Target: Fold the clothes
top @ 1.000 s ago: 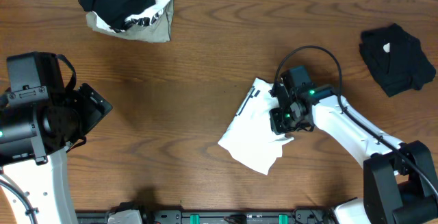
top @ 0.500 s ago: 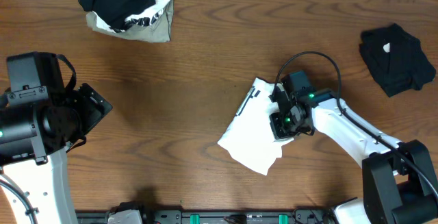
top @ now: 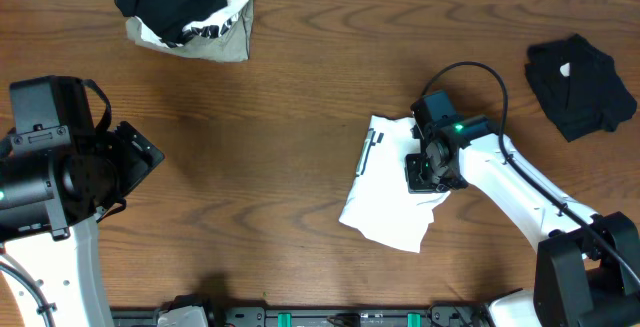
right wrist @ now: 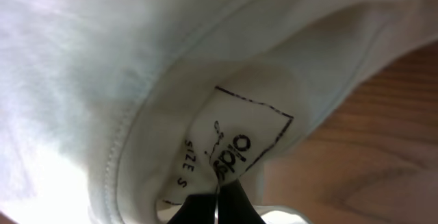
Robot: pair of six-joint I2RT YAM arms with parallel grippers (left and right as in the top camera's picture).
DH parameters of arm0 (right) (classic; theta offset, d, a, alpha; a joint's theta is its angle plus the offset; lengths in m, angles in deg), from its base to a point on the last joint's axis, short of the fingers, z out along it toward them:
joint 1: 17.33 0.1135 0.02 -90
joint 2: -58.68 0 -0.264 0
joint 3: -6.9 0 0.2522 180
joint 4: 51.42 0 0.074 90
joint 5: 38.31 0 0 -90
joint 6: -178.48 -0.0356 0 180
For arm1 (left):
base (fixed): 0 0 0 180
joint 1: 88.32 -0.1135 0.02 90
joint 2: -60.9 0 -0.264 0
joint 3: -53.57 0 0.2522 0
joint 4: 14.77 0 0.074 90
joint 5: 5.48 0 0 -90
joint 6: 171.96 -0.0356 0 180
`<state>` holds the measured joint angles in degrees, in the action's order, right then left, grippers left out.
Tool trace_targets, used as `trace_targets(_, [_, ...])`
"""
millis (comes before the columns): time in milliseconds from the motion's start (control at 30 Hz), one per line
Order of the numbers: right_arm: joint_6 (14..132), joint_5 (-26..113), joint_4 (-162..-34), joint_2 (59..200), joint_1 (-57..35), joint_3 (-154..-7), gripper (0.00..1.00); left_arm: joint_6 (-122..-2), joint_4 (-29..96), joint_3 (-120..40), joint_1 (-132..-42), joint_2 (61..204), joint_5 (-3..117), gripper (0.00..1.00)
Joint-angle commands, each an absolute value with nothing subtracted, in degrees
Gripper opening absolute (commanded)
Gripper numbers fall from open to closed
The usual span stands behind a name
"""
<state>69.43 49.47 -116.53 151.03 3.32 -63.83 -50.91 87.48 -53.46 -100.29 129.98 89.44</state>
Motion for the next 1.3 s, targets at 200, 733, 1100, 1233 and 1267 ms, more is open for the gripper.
trace_targets(200, [58.9, 60.4, -120.9, 150.2, 2.2, -64.6, 0.21, -51.7, 87.6, -53.0, -100.6, 132.0, 90.4, 0.98])
trace_targets(733, [44.0, 45.7, -111.1, 150.2, -3.5, -64.5, 0.27, -51.7, 87.7, -53.0, -100.6, 133.2, 90.4, 0.98])
trace_targets(1100, [40.5, 45.8, -103.5, 150.2, -3.5, -60.4, 0.32, -51.7, 88.0, -53.0, -100.6, 133.2, 90.4, 0.98])
trace_targets(1233, [39.6, 45.6, -99.2, 150.2, -3.5, -57.5, 0.32, -51.7, 88.1, -53.0, -100.6, 133.2, 90.4, 0.98])
trace_targets(1267, [39.6, 45.6, -99.0, 150.2, -3.5, -57.4, 0.32, -51.7, 88.1, -53.0, -100.6, 133.2, 90.4, 0.98])
